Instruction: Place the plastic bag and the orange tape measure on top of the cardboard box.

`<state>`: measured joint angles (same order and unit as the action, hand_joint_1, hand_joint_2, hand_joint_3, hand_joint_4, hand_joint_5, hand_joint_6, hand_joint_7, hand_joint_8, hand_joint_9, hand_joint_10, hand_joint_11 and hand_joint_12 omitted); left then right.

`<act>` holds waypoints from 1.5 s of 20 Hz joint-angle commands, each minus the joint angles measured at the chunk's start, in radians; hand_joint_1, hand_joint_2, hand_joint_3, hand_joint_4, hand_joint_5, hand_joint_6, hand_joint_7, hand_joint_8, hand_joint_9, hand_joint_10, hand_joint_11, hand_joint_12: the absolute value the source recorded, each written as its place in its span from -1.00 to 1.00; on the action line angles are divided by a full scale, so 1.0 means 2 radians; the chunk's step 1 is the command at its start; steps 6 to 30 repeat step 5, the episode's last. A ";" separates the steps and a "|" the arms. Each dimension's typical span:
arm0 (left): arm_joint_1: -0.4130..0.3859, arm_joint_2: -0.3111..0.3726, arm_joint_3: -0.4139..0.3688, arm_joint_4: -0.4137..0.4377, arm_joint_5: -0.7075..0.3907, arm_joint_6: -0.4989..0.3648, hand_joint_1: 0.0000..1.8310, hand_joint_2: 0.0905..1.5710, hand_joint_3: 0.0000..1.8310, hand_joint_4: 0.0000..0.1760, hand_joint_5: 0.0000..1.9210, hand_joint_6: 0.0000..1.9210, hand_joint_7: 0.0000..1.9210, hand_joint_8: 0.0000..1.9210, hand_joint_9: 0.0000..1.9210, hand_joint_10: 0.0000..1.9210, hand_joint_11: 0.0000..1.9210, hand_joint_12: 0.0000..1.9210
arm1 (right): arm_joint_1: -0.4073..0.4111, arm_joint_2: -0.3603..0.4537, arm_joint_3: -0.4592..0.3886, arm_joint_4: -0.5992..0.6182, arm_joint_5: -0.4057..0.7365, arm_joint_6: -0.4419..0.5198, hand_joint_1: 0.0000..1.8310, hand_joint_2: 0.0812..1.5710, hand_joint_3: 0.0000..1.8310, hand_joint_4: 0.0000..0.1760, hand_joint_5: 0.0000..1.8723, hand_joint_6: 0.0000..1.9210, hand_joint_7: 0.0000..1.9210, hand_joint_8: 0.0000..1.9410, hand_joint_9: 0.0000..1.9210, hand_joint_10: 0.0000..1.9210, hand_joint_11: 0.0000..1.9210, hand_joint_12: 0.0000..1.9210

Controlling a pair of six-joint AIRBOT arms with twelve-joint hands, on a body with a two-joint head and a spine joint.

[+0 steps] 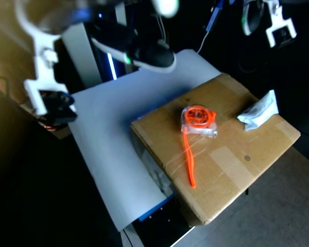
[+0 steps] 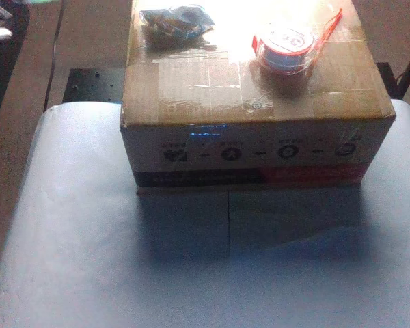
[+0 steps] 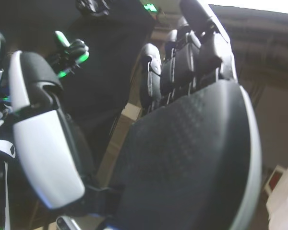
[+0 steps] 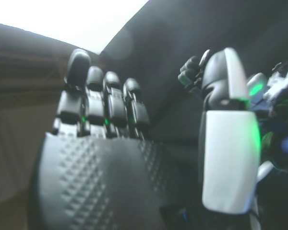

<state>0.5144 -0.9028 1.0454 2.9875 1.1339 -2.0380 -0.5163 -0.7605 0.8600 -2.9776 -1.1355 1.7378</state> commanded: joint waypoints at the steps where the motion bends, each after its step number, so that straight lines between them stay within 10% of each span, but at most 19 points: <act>1: -0.004 0.002 -0.002 0.012 0.059 -0.002 0.06 0.12 -1.00 -0.84 -0.63 -0.97 -0.68 -0.97 -0.67 -0.88 -1.00 0.53 | 0.004 0.000 -0.001 -0.017 -0.055 0.002 -0.03 0.32 -1.00 -1.00 -0.91 -0.43 -0.66 -0.77 -0.95 0.07 -0.98 0.89; 3: -0.003 0.002 -0.003 0.012 0.060 -0.002 0.02 0.11 -1.00 -0.62 -0.61 -0.97 -0.65 -0.97 -0.65 -0.85 -1.00 0.58 | 0.001 0.000 -0.001 -0.017 -0.056 0.002 -0.09 0.26 -1.00 -1.00 -0.96 -0.33 -0.72 -0.78 -1.00 -0.06 -1.00 0.83; 5: 0.006 0.007 -0.006 0.012 0.076 -0.007 0.05 0.12 -1.00 -0.74 -0.59 -0.99 -0.65 -1.00 -0.83 -0.36 -1.00 0.61 | -0.004 0.001 -0.001 -0.017 -0.063 0.016 -0.14 0.22 -1.00 -1.00 -0.96 -0.33 -0.73 -0.80 -1.00 -0.10 -1.00 0.86; 30: 0.006 0.007 -0.006 0.012 0.076 -0.007 0.05 0.12 -1.00 -0.74 -0.59 -0.99 -0.65 -1.00 -0.83 -0.36 -1.00 0.61 | -0.004 0.001 -0.001 -0.017 -0.063 0.016 -0.14 0.22 -1.00 -1.00 -0.96 -0.33 -0.73 -0.80 -1.00 -0.10 -1.00 0.86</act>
